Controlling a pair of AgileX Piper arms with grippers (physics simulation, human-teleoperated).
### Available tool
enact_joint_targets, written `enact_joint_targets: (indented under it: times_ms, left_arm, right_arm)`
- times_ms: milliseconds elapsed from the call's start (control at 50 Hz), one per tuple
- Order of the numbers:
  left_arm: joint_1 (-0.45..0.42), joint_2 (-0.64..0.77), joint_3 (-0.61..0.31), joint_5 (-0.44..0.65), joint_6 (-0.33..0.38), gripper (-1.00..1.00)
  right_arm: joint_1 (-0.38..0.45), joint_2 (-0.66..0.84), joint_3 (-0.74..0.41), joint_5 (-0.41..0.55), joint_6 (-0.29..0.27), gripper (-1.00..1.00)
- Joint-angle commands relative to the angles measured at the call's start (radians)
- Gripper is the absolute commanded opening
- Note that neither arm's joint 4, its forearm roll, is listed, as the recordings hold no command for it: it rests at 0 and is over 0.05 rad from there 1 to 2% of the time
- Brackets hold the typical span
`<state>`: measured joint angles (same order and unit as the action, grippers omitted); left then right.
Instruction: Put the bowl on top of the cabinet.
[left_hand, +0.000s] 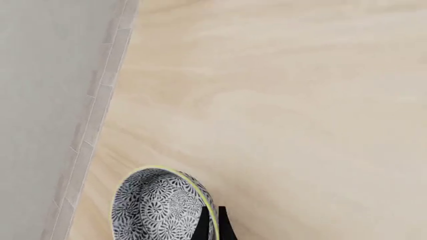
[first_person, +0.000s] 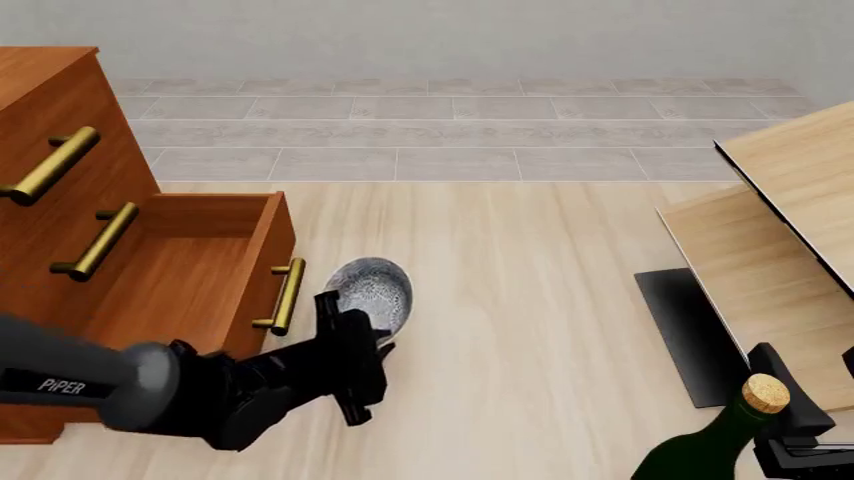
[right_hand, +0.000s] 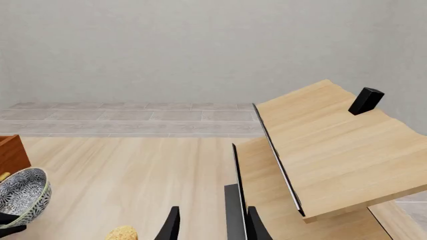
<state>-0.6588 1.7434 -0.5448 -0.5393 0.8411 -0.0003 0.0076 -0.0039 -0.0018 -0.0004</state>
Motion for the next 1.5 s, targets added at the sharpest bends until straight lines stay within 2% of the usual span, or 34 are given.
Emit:
enact_joint_targets:
  times_ms: [20,180,340,360,400,540,600,720,1080,1220,1500]
  left_arm:
    - [-0.056,-0.149,0.038,0.063,0.016,-1.00]
    - [-0.115,-0.301,0.061,0.162,0.012,-1.00]
    - [-0.166,-0.487,0.066,0.330,0.023,-1.00]
    - [-0.176,-0.530,0.057,0.380,0.023,-1.00]
    - [-0.177,-0.545,0.057,0.391,0.029,-1.00]
    - [-0.198,-0.679,0.026,0.557,0.056,-1.00]
    - [-0.194,-0.713,0.016,0.585,0.068,-1.00]
    - [-0.204,-0.800,-0.038,0.720,0.079,-1.00]
    - [-0.185,-0.925,-0.273,1.077,0.154,-1.00]
    - [-0.180,-0.942,-0.330,1.149,0.167,-1.00]
    - [-0.027,-0.939,-0.474,1.221,0.266,-1.00]
  right_arm:
    - [0.000,0.000,0.000,0.000,0.000,1.00]
    - [0.001,0.000,0.000,0.000,0.000,1.00]
    - [0.000,0.000,0.000,0.000,0.000,1.00]
    - [0.000,0.000,0.000,0.000,0.000,1.00]
    - [0.000,0.000,0.000,0.000,0.000,1.00]
    - [0.000,0.000,0.000,0.000,0.000,1.00]
    - [0.000,0.000,0.000,0.000,0.000,1.00]
    - [0.000,0.000,0.000,0.000,0.000,1.00]
    - [0.000,0.000,0.000,0.000,0.000,1.00]
    - [0.000,0.000,0.000,0.000,0.000,1.00]
    - [0.000,0.000,0.000,0.000,0.000,1.00]
